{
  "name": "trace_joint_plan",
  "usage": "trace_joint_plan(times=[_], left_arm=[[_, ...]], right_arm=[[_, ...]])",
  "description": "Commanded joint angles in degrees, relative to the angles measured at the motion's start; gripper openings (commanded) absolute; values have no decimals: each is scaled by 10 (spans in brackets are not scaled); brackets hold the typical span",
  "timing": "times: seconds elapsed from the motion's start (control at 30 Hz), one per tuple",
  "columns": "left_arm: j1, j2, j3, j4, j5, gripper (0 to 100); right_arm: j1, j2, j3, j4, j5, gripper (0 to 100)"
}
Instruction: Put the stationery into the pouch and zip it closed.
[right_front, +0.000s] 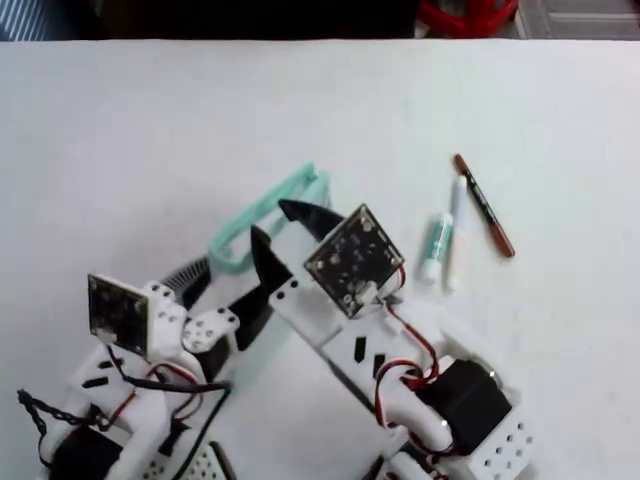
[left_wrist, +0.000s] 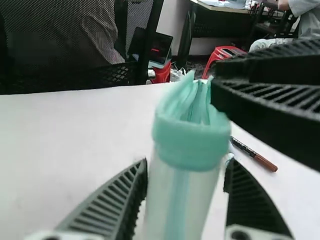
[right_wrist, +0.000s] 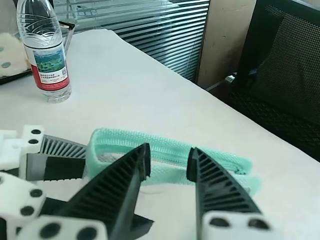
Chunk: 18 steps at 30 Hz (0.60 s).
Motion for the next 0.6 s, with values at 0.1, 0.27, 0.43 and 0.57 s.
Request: trace_joint_plan(times=[0.1,0.27,0.43,0.57], left_arm=[[67,0,-15,-18,-95,252],[69,0,18,-32,-143,176],[71,0,20,-34,-172,84],[70,0,20,-34,-171,103]], right_arm=[[-25,11,1,33,-2,122],[-24,-31,4,46,-1,122],[-24,-43,11,47,-1,122],[-24,-28,16,46,-1,123]])
